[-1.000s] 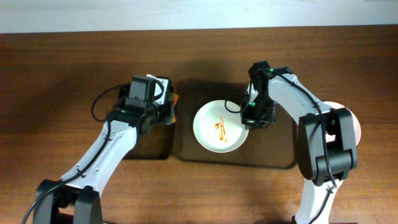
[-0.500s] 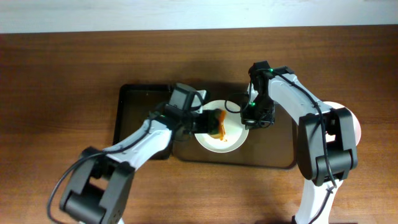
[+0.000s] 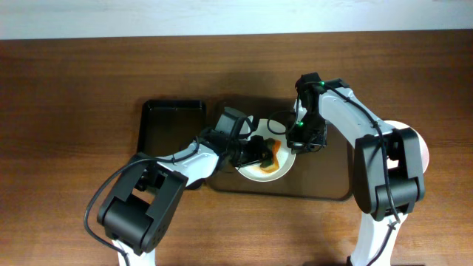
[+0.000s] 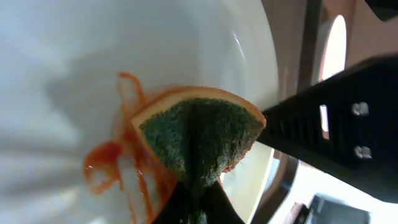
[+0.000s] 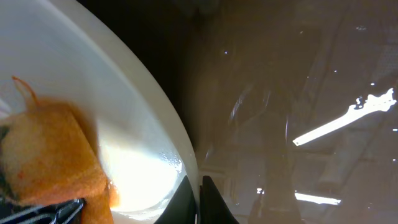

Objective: Clean dirty plates on tray and stack at the side
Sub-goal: 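Scrub the sauced plate with the sponge using the left gripper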

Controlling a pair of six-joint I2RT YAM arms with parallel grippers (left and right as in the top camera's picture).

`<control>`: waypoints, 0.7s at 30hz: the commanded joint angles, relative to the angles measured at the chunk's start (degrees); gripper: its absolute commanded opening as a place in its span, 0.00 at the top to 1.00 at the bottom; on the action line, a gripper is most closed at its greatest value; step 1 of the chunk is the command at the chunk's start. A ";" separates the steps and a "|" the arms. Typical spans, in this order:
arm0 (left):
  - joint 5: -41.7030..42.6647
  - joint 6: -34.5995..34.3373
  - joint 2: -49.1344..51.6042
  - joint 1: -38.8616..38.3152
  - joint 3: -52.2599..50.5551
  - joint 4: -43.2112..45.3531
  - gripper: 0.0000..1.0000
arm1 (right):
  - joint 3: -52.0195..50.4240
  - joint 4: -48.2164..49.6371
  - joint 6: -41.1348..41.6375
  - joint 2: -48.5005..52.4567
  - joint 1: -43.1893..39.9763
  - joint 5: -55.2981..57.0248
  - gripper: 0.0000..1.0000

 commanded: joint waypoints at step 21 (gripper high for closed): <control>-2.36 0.68 -6.80 -0.26 1.03 -7.15 1.00 | -0.02 -1.14 -0.76 -1.64 0.42 1.14 0.96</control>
